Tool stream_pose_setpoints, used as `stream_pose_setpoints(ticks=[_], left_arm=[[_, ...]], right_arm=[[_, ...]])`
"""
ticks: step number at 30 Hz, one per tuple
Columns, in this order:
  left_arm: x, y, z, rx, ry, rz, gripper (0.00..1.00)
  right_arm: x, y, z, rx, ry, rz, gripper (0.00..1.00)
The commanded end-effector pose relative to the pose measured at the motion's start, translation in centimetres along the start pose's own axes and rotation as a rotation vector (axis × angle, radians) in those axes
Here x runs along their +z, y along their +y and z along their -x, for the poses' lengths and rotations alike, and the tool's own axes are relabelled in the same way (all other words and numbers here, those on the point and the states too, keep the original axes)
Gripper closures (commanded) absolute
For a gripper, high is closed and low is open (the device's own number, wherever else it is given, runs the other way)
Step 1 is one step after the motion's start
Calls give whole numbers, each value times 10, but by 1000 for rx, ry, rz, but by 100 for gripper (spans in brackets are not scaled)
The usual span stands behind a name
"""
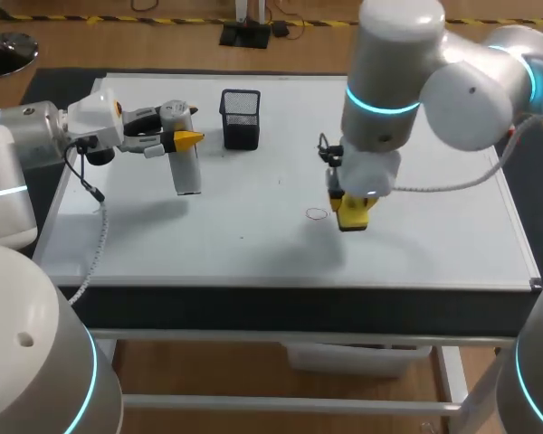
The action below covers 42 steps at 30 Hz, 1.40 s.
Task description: Pick up the inspection probe, press it on each red-marked spot on the whiteboard one by one, put down the probe, pick up the eraser, and wipe off all the red marks.
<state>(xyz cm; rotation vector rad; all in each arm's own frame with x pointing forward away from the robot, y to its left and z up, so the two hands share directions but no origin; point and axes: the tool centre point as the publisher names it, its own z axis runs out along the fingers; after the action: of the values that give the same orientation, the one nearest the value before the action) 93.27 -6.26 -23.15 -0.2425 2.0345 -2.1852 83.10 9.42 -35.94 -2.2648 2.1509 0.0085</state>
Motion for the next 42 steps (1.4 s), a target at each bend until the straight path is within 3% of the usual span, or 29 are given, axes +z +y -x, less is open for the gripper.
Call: stream_pose_setpoints(ticks=[1, 8, 17, 29, 42], left_arm=[[0, 0, 0, 1, 1, -3, 100], [0, 0, 0, 1, 1, -3, 100], [0, 0, 0, 1, 1, -3, 100], [0, 0, 0, 1, 1, -3, 100], [0, 0, 0, 1, 1, -3, 100]], right_arm=[[7, -9, 21, 7, 50, 19, 100], [19, -14, 43, 0, 55, 43, 100], [45, -25, 49, 3, 80, 57, 100], [61, -33, 48, 35, 54, 67, 100], [67, -42, 26, 72, 56, 73, 100]])
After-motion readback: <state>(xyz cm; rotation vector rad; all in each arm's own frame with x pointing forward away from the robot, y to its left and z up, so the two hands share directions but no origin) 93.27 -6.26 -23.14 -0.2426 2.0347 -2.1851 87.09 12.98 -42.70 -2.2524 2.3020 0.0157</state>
